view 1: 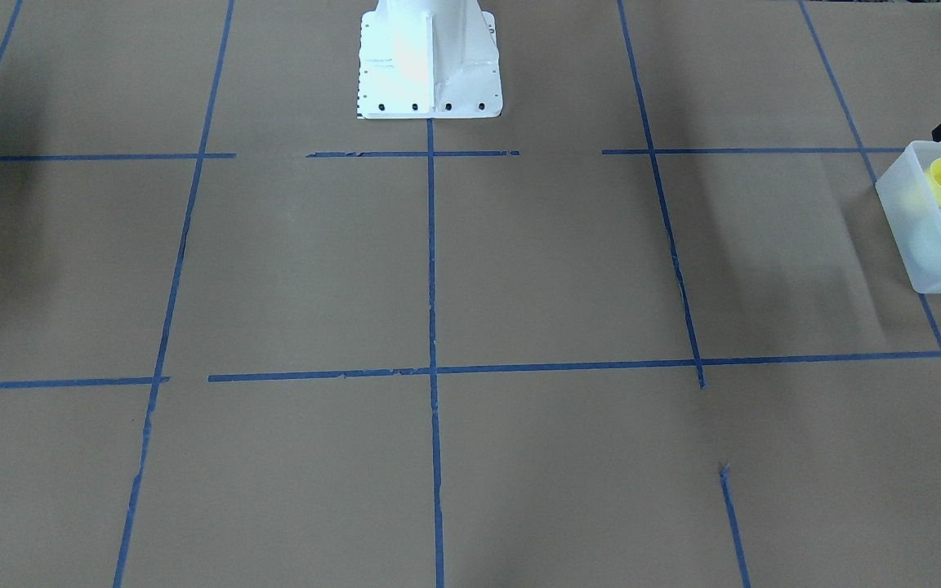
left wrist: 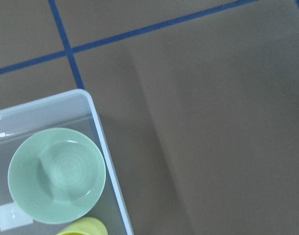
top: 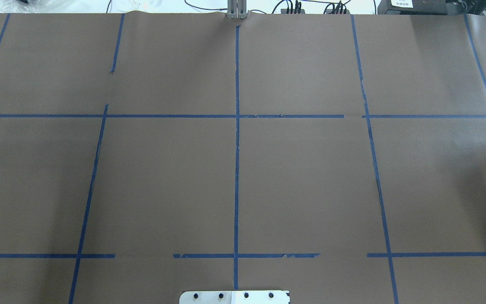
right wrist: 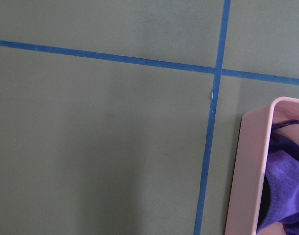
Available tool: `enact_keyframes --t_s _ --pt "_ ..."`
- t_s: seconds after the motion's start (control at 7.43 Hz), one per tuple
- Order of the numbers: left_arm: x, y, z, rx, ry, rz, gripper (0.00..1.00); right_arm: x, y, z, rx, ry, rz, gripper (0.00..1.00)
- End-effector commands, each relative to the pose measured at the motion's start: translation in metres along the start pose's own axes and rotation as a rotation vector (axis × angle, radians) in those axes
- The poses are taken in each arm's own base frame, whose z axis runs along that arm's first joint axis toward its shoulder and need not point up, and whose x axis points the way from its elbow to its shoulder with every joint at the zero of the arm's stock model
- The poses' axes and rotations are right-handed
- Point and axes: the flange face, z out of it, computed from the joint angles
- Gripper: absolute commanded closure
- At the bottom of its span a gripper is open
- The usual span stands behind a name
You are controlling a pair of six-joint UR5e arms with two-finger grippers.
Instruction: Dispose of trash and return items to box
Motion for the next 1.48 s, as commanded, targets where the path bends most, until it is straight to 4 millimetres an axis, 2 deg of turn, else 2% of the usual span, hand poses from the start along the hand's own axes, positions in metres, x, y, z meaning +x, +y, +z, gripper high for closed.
enact_keyframes --t_s 0.0,0.13,0.27,0.4,0.54,0.67,1.08,1.35 --pt "-0.010 0.011 0.005 -0.124 -0.001 -0.057 0.00 0.010 0.005 -0.009 -0.027 0.003 -0.003 0.00" --pt "-0.020 0.003 -0.007 -0.124 -0.013 -0.003 0.00 0.016 0.012 -0.006 -0.031 0.004 0.005 0.00" --pt "-0.049 0.006 -0.048 -0.025 -0.060 -0.037 0.00 0.019 0.014 -0.003 -0.033 0.002 0.008 0.00" --pt "-0.067 0.009 -0.074 0.045 -0.082 -0.080 0.00 0.018 0.014 -0.004 -0.030 0.002 0.008 0.00" --pt "-0.067 -0.014 -0.083 0.059 -0.092 -0.059 0.00 0.019 0.014 -0.002 -0.034 0.005 0.010 0.00" --pt "-0.085 -0.037 -0.083 0.044 -0.138 -0.062 0.00 0.019 0.014 -0.002 -0.034 0.004 0.012 0.00" --pt "-0.085 -0.048 -0.091 0.052 -0.182 -0.153 0.00 0.020 0.015 -0.003 -0.033 0.003 0.017 0.00" --pt "-0.081 -0.049 -0.094 0.059 -0.184 -0.134 0.00 0.021 0.015 0.000 -0.038 0.001 0.027 0.00"
